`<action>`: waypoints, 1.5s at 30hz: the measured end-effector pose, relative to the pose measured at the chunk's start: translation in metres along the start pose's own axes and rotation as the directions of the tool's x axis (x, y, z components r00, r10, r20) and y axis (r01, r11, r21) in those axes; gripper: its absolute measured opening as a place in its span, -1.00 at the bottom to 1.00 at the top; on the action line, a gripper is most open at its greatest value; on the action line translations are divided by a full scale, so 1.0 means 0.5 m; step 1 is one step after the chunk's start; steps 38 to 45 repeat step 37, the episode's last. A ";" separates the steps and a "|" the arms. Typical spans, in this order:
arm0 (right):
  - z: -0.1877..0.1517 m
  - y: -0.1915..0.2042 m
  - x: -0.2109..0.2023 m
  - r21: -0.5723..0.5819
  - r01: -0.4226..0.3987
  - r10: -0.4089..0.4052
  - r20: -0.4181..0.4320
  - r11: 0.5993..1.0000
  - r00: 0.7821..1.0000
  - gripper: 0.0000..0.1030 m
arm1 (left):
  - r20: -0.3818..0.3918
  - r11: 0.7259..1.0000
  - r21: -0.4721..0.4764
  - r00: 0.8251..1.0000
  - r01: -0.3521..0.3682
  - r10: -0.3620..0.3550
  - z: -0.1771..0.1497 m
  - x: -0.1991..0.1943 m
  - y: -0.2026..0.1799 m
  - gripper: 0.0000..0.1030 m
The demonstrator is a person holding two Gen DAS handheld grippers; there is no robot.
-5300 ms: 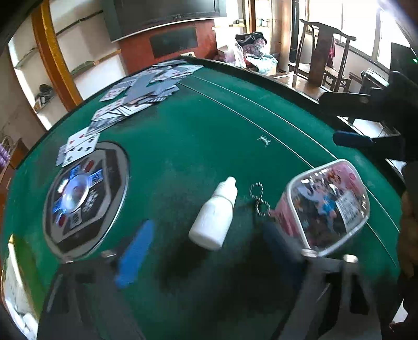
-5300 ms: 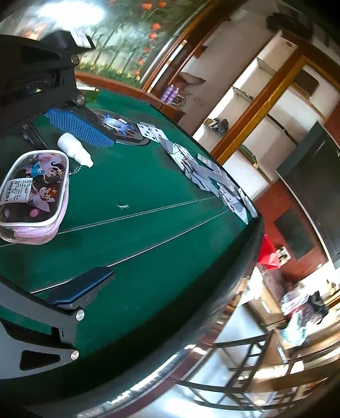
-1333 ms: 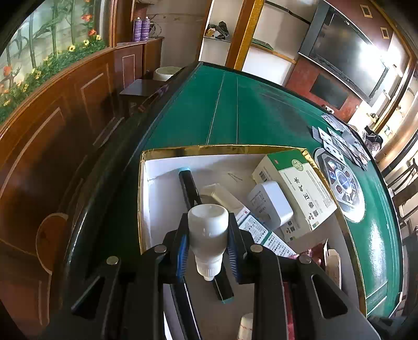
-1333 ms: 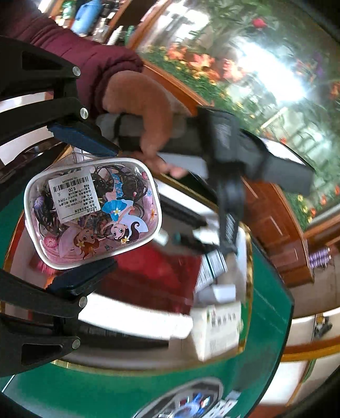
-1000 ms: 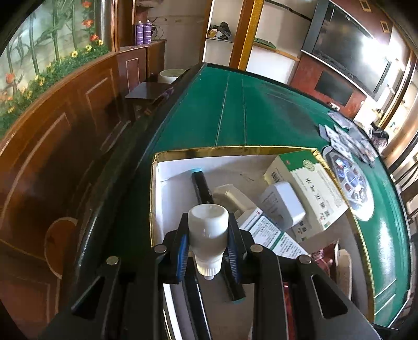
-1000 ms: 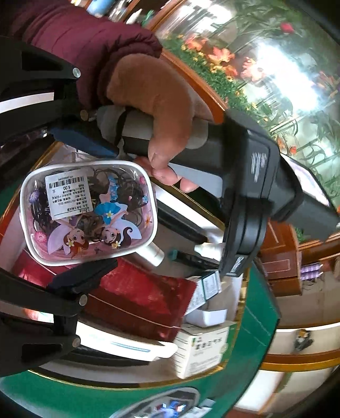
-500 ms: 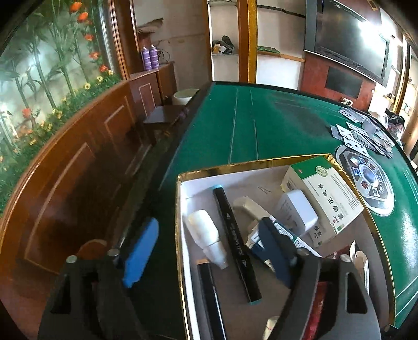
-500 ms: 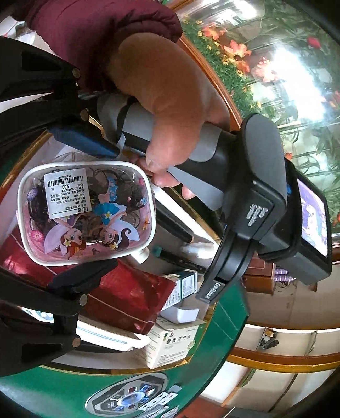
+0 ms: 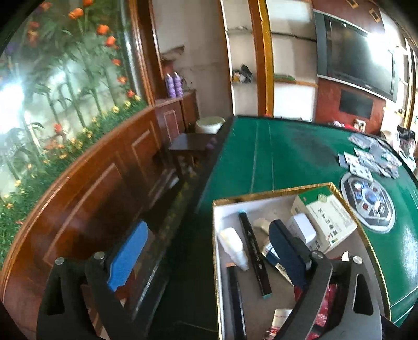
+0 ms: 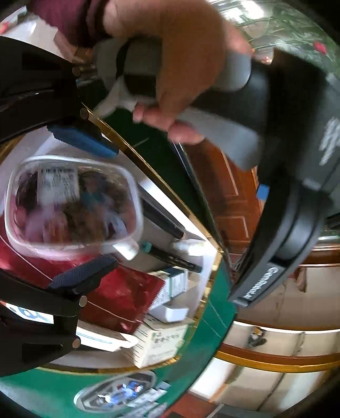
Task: Organize objects
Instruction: 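Release the dropper bottle into the tray with the left tool while the right tool lowers the cartoon box there, then withdraw both open tools from the tray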
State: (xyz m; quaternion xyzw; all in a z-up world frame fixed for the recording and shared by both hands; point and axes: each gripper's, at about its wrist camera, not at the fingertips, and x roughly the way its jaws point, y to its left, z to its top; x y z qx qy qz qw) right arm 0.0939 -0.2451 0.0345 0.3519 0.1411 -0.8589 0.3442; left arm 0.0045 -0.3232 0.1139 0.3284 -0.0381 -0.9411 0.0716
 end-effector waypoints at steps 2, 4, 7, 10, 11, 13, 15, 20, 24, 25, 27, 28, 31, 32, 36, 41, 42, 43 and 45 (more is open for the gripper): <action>0.004 0.008 -0.004 -0.025 0.021 -0.021 0.022 0.999 1.000 0.60 | 0.029 1.000 -0.013 0.999 -0.013 0.013 0.001 -0.023 0.009 0.87; 0.007 0.009 -0.010 -0.039 0.023 -0.021 0.033 0.999 0.999 0.61 | 0.048 1.000 -0.019 0.999 -0.018 0.019 0.002 -0.042 0.014 0.90; 0.006 0.012 -0.035 -0.050 0.023 -0.021 0.051 0.998 0.998 0.70 | 0.082 0.999 -0.025 0.996 -0.041 0.043 0.003 -0.071 0.016 0.93; 0.002 0.004 -0.071 -0.041 0.047 -0.043 0.090 0.998 0.995 0.79 | 0.114 0.998 -0.037 0.992 -0.050 0.054 0.000 -0.102 0.012 0.99; -0.001 -0.006 -0.091 -0.026 0.055 -0.051 0.112 0.998 0.992 0.81 | 0.122 0.998 -0.041 0.991 -0.053 0.057 -0.001 -0.110 0.008 1.00; -0.004 -0.020 -0.119 0.001 0.065 -0.064 0.140 0.998 0.988 0.86 | 0.136 0.997 -0.048 0.989 -0.055 0.061 -0.005 -0.127 -0.004 1.00; -0.010 -0.045 -0.152 0.046 0.073 -0.080 0.170 0.996 0.982 0.88 | 0.144 0.997 -0.052 0.987 -0.063 0.070 -0.010 -0.142 -0.021 1.00; -0.034 -0.117 -0.206 0.145 0.132 -0.163 0.223 0.980 0.961 0.96 | 0.234 0.997 -0.076 0.972 0.004 0.013 -0.034 -0.199 -0.065 1.00; -0.062 -0.185 -0.230 0.250 0.142 -0.201 0.227 0.958 0.953 0.98 | 0.186 0.989 -0.150 0.982 -0.013 0.041 -0.064 -0.212 -0.103 1.00; -0.070 -0.200 -0.235 0.275 0.143 -0.208 0.226 0.951 0.952 0.98 | 0.170 0.988 -0.153 0.985 -0.016 0.042 -0.071 -0.210 -0.114 1.00; -0.085 -0.221 -0.247 0.306 0.139 -0.213 0.221 0.942 0.952 0.98 | 0.112 0.987 -0.161 0.993 -0.026 0.045 -0.087 -0.200 -0.130 1.00; -0.091 -0.227 -0.253 0.313 0.138 -0.213 0.221 0.940 0.952 0.98 | 0.099 0.985 -0.169 0.994 -0.022 0.039 -0.095 -0.198 -0.132 1.00; -0.107 -0.230 -0.260 0.293 0.157 -0.225 0.213 0.943 0.951 0.99 | 0.031 0.974 -0.221 0.998 -0.049 0.058 -0.126 -0.188 -0.138 1.00; -0.109 -0.231 -0.259 0.281 0.170 -0.233 0.209 0.945 0.950 0.99 | 0.014 0.969 -0.237 0.998 -0.062 0.067 -0.134 -0.186 -0.136 1.00; -0.119 -0.225 -0.260 0.246 0.203 -0.255 0.200 0.948 0.946 0.99 | -0.018 0.950 -0.277 0.989 -0.145 0.146 -0.158 -0.189 -0.130 1.00; -0.120 -0.227 -0.260 0.245 0.207 -0.258 0.198 0.947 0.946 1.00 | -0.019 0.945 -0.275 0.984 -0.177 0.179 -0.159 -0.192 -0.130 1.00; -0.120 -0.227 -0.260 0.245 0.207 -0.258 0.198 0.947 0.946 1.00 | -0.019 0.945 -0.275 0.984 -0.177 0.179 -0.159 -0.192 -0.130 1.00; -0.120 -0.227 -0.260 0.245 0.207 -0.258 0.198 0.947 0.946 1.00 | -0.019 0.945 -0.275 0.984 -0.177 0.179 -0.159 -0.192 -0.130 1.00; -0.120 -0.227 -0.260 0.245 0.207 -0.258 0.198 0.947 0.946 1.00 | -0.019 0.945 -0.275 0.984 -0.177 0.179 -0.159 -0.192 -0.130 1.00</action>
